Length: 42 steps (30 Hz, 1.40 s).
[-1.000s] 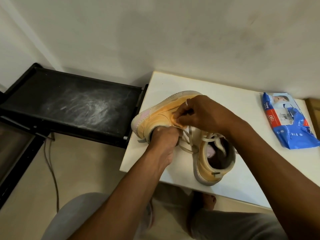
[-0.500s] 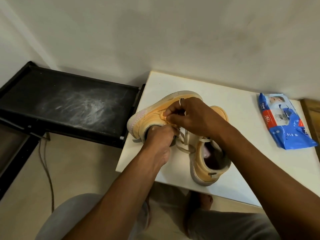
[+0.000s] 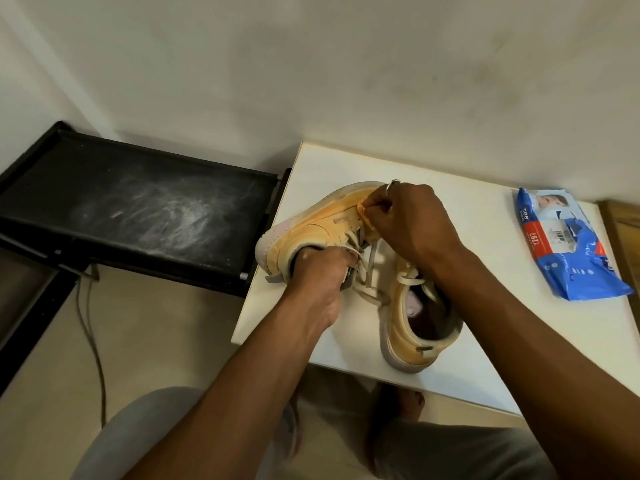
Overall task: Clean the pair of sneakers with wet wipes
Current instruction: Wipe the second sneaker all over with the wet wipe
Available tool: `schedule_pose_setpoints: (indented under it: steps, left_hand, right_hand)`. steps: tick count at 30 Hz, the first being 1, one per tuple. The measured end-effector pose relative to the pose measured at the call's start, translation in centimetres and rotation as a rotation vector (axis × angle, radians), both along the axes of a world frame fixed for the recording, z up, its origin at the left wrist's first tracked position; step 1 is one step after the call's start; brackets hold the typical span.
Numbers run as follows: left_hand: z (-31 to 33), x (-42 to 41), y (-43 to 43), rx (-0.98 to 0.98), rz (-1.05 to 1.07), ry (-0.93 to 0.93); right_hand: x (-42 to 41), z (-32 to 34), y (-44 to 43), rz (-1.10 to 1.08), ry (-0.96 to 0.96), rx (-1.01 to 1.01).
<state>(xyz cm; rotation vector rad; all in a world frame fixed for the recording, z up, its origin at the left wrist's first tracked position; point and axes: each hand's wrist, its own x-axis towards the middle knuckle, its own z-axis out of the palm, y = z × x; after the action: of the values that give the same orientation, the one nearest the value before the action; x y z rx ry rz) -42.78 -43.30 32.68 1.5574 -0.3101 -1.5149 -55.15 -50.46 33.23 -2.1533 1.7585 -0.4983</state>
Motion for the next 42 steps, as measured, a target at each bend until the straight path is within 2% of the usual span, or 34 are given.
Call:
schedule_pose_setpoints:
  steps: [7, 12, 16, 18, 23, 28, 33, 39, 42]
  left_hand:
    - [0.4, 0.1, 0.2, -0.003, -0.019, -0.013]
    - [0.7, 0.1, 0.2, -0.022, -0.033, -0.007]
    - [0.4, 0.0, 0.1, -0.029, -0.045, -0.004]
    - [0.2, 0.1, 0.0, -0.020, -0.032, -0.021]
    - [-0.2, 0.2, 0.0, -0.008, -0.026, -0.021]
    - [-0.2, 0.1, 0.0, -0.011, -0.021, -0.015]
    - [-0.1, 0.2, 0.0, -0.041, -0.042, 0.016]
    - [-0.4, 0.4, 0.1, -0.032, -0.076, -0.012]
    - [-0.5, 0.5, -0.1, -0.049, -0.091, -0.006]
  right_hand:
    - [0.0, 1.4, 0.4, 0.158, -0.184, 0.286]
    - [-0.2, 0.2, -0.2, -0.002, 0.067, -0.006]
    - [-0.3, 0.6, -0.2, -0.050, -0.044, -0.073]
    - [0.1, 0.8, -0.1, -0.027, -0.112, -0.052]
    - [1.1, 0.2, 0.3, 0.017, -0.135, 0.093]
    - [0.2, 1.3, 0.3, 0.108, -0.260, 0.341]
    - [0.6, 0.5, 0.3, 0.010, -0.149, 0.140]
    - [0.1, 2.2, 0.5, 0.258, -0.292, 0.511]
    - [0.7, 2.0, 1.1, 0.228, -0.248, 0.370]
